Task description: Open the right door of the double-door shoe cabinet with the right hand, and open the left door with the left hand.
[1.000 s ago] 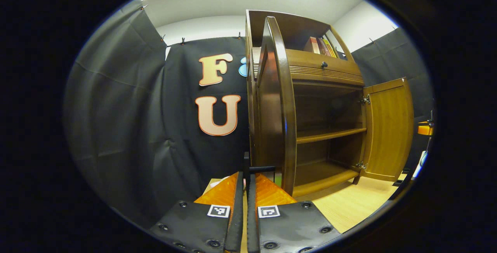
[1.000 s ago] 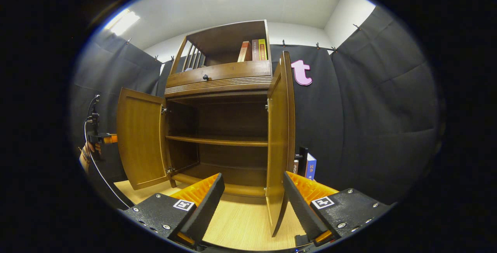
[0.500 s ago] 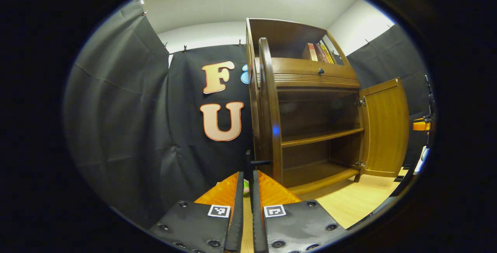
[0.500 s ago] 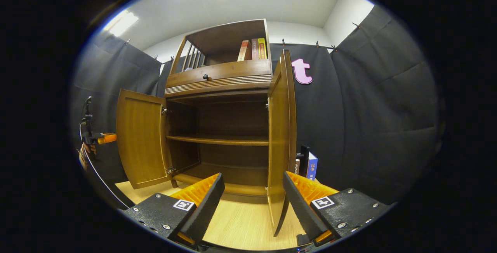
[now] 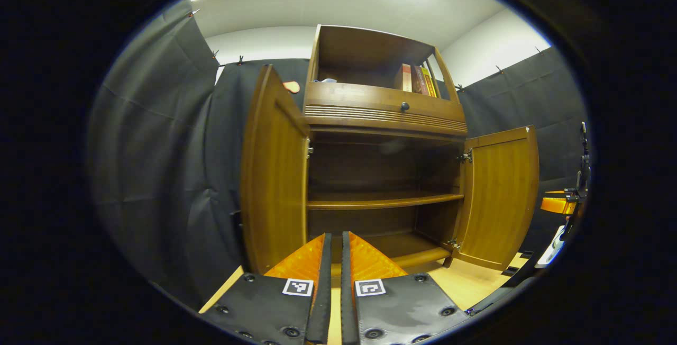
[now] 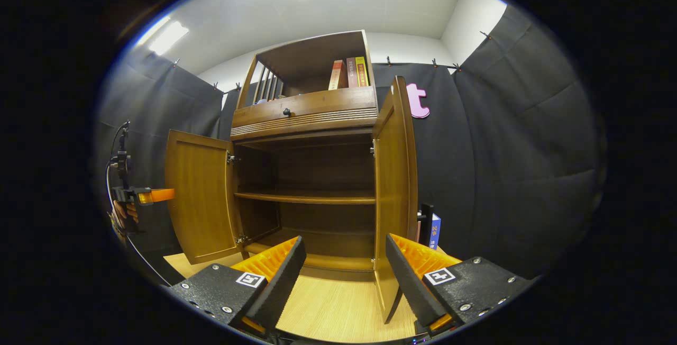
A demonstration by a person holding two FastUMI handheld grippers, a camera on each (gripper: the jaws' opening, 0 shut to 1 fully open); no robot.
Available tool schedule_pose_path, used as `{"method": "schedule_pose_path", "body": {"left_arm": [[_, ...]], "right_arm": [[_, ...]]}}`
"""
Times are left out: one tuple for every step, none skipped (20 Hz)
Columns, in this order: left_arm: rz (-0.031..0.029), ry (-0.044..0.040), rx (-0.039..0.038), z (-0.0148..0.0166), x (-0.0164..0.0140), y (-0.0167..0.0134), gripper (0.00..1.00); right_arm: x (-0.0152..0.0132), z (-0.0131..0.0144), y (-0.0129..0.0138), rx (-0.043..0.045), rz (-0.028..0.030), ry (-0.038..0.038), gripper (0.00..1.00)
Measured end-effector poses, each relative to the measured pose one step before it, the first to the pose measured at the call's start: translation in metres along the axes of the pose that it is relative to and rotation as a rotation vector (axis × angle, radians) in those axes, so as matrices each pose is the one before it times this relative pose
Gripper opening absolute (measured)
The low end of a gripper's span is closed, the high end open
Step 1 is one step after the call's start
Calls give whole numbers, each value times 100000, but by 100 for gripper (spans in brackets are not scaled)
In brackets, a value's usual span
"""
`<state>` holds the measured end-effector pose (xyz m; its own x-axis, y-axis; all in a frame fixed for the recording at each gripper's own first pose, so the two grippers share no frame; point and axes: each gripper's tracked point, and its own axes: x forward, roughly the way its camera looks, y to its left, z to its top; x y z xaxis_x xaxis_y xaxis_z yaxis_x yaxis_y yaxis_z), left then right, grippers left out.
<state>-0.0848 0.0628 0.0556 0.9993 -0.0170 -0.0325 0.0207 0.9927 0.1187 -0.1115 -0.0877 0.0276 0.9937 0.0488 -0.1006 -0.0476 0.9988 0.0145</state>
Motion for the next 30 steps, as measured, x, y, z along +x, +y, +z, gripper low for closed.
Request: {"method": "schedule_pose_path", "body": {"left_arm": [[-162, -695, 1074, 248, 409, -1108, 14], [-358, -1156, 1076, 178, 263, -1064, 15], [-443, -1274, 983, 271, 311, -1123, 21], [86, -1159, 570, 27, 23, -658, 22], [-121, -937, 91, 165, -68, -656, 25], [169, -1450, 690, 266, -56, -538, 39], [812, -1215, 2015, 271, -22, -81, 53], [2054, -753, 1646, 12, -112, 401, 67], [1465, -534, 978, 9, -157, 169, 81], [472, -250, 350, -4, -262, -112, 82], [1084, -305, 53, -70, -83, 115, 85], [372, 719, -572, -189, -133, 162, 88], [958, 1091, -998, -434, -36, 204, 91], [1040, 859, 53, -458, -198, 486, 94], [337, 230, 1096, -174, 114, 130, 97], [1360, 25, 955, -139, 94, 456, 97], [1233, 806, 637, -352, 110, 367, 98], [322, 1075, 202, -368, 18, 55, 98], [937, 769, 39, -258, 146, 110, 99], [1231, 1008, 507, -254, -11, 266, 95], [1169, 841, 492, -306, -99, 262, 97], [508, -91, 280, 8, 11, 116, 99], [153, -633, -99, 167, -2, 9, 96], [769, -974, -402, 190, -3, 172, 97], [874, -1020, -530, 100, -104, 472, 99], [294, -274, -303, 86, -17, 156, 99], [-310, -250, -308, 55, -27, -41, 99], [195, -464, -272, 120, -62, 46, 99], [387, -116, 0, 9, -43, 217, 99], [-148, 359, 786, -70, 24, -29, 99]], "right_arm": [[31, -34, 234, -464, -111, 82, 91], [190, -44, 84, -453, -516, 211, 88], [81, -99, 85, -280, -534, -11, 94], [88, 126, 230, -93, 10, -272, 94], [55, 43, 198, 147, 171, -324, 100], [67, 96, 222, 219, 502, -378, 100], [44, 16, 151, 128, 505, -235, 100], [-3, -75, -130, 165, -81, -180, 100], [122, 129, -176, 51, -372, -459, 100], [165, 14, -152, -95, -585, -539, 100], [134, -48, -108, -148, -494, -549, 100], [161, -49, -6, -65, -380, -276, 85], [145, -169, 39, -204, -246, -133, 100], [318, -254, 70, -350, -202, 314, 100], [293, -305, 145, -592, -66, 492, 93], [247, -175, 134, -521, -109, 484, 93], [275, -166, 207, -367, 226, 470, 93], [59, -202, 386, -189, 743, 382, 93], [154, -23, 366, 140, 689, -20, 100], [152, 41, 302, 343, 643, -26, 100], [75, 66, 320, 346, 790, 7, 100], [74, -104, 352, 125, 882, 408, 100], [-19, -149, 189, -28, 409, 273, 100], [-101, 80, 5, -238, -61, -157, 100], [13, 52, -75, -337, -195, -167, 100], [43, 15, -27, -9, -83, -26, 100], [-17, 14, 9, 177, 174, -105, 100], [-80, -33, 45, 165, -10, -118, 100], [15, 17, -130, 67, -229, -34, 100], [17, -145, 4, -146, -93, 174, 100]]}}
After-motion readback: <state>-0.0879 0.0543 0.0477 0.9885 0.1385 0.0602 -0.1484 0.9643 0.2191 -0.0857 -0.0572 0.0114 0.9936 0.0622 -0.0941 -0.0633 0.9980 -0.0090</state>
